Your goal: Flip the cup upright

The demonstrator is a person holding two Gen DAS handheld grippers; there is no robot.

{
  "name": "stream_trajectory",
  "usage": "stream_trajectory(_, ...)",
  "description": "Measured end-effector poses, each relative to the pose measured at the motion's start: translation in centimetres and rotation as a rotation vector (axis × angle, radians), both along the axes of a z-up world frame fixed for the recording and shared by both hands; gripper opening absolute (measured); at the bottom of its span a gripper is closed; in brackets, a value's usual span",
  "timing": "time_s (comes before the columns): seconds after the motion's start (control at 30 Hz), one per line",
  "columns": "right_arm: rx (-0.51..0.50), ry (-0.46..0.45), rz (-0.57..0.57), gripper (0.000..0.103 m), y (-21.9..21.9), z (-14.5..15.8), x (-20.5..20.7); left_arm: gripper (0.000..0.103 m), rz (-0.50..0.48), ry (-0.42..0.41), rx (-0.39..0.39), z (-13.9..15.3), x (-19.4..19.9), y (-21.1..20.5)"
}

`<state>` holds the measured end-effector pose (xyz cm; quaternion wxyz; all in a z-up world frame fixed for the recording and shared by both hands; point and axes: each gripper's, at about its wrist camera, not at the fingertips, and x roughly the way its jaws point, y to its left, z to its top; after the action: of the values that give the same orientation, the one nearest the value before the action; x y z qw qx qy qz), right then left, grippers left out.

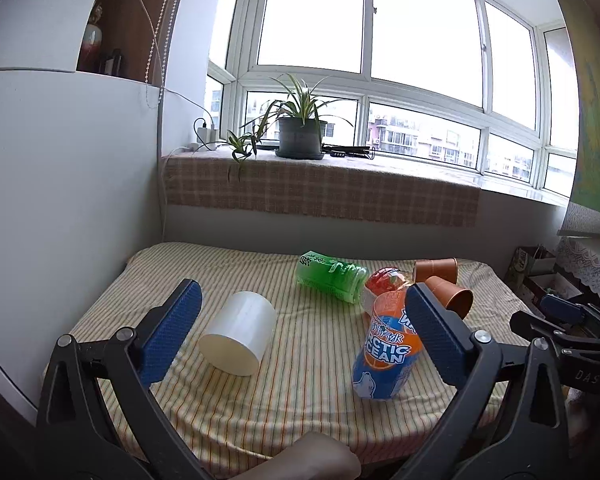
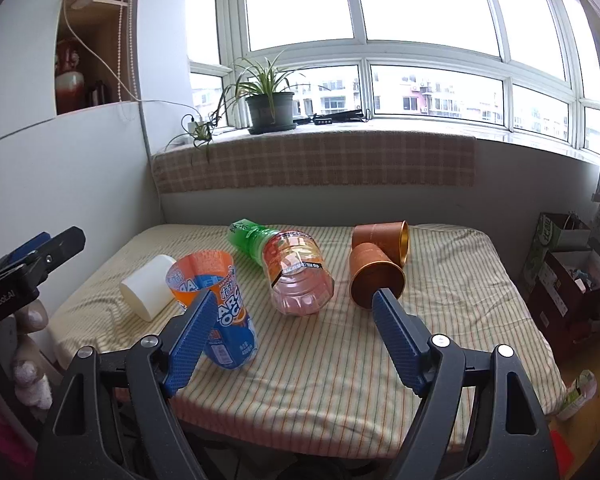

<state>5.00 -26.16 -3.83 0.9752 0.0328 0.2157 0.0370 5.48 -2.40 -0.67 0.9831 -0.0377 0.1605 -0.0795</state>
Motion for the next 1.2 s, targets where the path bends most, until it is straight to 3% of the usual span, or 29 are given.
stream_trajectory(0.37,-0.007,-0.036,-0.045,0.08,-0.3,0.2,-0.8,0.103,0.027,-0.006,0.025,0.4,-1.4,-0.4)
stream_trajectory(1.2,0.033,-0.01,-0.034,0.08,-1.0,0.1,-0.7,0.103,0.037,-0.006,0.019,0.8,-1.5,-0.4)
